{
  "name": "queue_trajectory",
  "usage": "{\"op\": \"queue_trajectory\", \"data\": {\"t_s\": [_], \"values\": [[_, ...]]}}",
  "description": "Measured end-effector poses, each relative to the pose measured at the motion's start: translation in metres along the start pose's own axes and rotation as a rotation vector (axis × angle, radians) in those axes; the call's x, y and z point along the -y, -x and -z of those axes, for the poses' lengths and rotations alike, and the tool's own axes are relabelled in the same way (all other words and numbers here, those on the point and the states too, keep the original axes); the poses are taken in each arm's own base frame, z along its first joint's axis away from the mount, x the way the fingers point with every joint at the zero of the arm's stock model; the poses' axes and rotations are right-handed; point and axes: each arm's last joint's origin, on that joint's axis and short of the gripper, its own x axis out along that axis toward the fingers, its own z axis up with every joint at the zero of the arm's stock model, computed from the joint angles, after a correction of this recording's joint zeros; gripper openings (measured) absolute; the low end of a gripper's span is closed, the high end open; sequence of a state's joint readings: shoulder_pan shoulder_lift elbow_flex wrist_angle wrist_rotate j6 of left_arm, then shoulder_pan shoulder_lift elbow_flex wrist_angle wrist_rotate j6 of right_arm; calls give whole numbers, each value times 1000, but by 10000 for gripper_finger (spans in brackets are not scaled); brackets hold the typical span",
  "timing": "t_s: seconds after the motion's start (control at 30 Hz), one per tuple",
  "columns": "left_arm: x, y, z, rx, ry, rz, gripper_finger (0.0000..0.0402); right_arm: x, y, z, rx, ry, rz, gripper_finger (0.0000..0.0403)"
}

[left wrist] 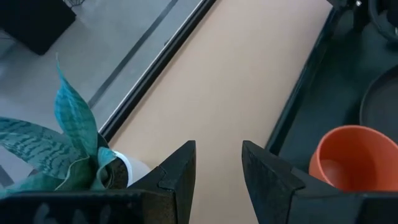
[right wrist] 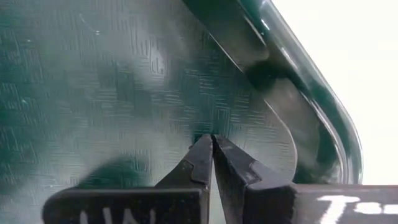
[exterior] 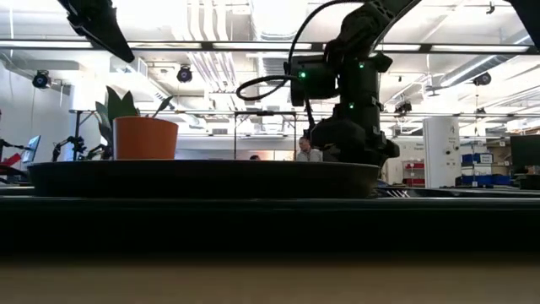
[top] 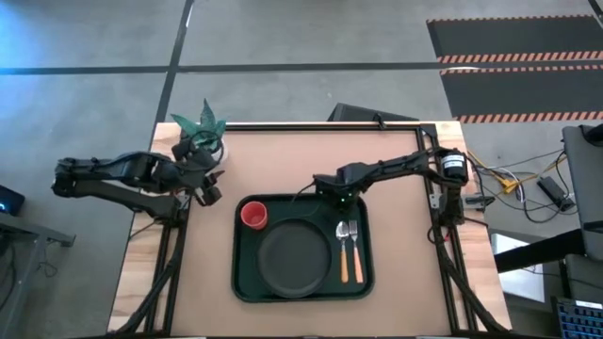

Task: Pick and place plate/cup/fork/spoon on tray
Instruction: Adjust the black serving tray

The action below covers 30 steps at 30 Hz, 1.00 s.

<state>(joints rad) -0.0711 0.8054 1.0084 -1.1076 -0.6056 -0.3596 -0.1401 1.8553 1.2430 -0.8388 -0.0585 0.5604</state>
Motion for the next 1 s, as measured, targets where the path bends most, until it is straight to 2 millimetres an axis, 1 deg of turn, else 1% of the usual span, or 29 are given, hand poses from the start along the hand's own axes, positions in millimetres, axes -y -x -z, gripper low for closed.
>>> {"op": "queue_trajectory", "data": {"t_s": [0.27, 0.53, 0.73, 0.9, 1.0], "values": [[8, -9, -3, -39, -27, -14, 112, 19, 0, -11, 6, 18, 7, 8], [8, -9, -3, -40, -26, -14, 112, 34, -3, -15, -6, -17, 13, 8], [4, -4, -2, -18, -11, -6, 112, 38, -11, -10, -19, -67, 29, 8], [0, 0, 0, 1, 2, 1, 112, 44, -20, 0, -58, -138, 62, 8], [-3, 3, 1, 13, 11, 5, 112, 45, -24, 5, -73, -146, 73, 8]]}}
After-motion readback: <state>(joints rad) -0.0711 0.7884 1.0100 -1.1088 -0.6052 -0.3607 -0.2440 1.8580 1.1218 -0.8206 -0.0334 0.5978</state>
